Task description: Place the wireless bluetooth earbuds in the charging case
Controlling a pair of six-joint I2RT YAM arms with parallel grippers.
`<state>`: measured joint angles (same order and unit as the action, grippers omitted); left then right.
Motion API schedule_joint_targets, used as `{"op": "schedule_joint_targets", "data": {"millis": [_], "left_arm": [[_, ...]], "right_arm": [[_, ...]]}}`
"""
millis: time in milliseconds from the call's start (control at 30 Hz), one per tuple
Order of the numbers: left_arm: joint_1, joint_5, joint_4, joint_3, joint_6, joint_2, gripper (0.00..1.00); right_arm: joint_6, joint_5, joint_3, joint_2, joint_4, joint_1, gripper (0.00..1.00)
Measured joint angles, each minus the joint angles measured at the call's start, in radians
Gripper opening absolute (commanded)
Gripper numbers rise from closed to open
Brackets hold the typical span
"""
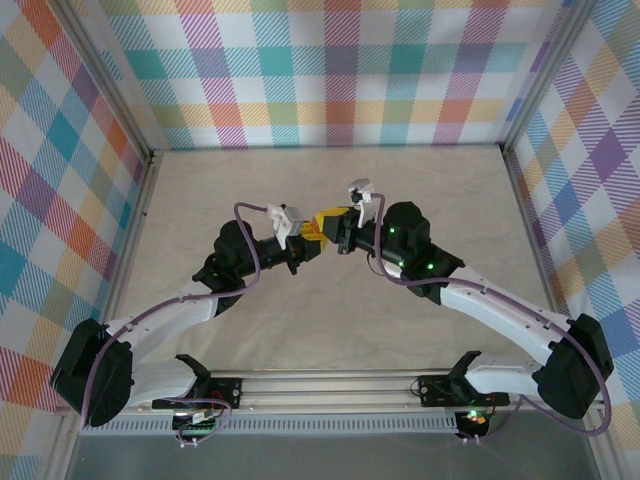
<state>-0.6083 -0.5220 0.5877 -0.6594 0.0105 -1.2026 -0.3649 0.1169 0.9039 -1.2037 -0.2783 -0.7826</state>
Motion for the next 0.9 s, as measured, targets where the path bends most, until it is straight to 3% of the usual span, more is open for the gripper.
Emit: {"op": "schedule_joint_targets", "data": {"millis": [900], "left_arm": [[-0.005,0.044,0.044,0.000,-0.070,0.034,0.00]], "right_arm": [[0.040,-0.029,-0.040,0.041,-0.049,-0.018,0.11]]}}
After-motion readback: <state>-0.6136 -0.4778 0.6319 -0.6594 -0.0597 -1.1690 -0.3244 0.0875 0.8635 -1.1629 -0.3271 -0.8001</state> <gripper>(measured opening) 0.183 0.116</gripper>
